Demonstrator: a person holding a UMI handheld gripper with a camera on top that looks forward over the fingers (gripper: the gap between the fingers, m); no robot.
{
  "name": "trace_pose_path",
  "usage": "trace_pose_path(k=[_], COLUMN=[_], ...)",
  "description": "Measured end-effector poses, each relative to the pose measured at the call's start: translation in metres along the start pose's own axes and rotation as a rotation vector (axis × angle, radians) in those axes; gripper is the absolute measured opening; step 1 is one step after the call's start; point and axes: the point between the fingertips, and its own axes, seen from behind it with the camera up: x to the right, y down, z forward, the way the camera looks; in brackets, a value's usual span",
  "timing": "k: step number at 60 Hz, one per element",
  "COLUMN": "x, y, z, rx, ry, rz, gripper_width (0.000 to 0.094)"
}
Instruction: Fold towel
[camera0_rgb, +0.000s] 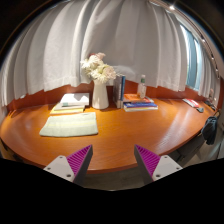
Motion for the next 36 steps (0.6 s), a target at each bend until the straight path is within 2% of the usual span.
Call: trace_pose_path(k=[10,19,36], x=[-0.145,-0.269,-0.411], y=[0.018,0.013,-0.009], z=[0.047,0.091,0.195], rx=[-0.065,-0.104,-0.147], ry=[-0.138,-0.239,-0.288], rz=[-0.052,-0.095,-0.16], gripper_width=[0.0839,0.0838,0.0788])
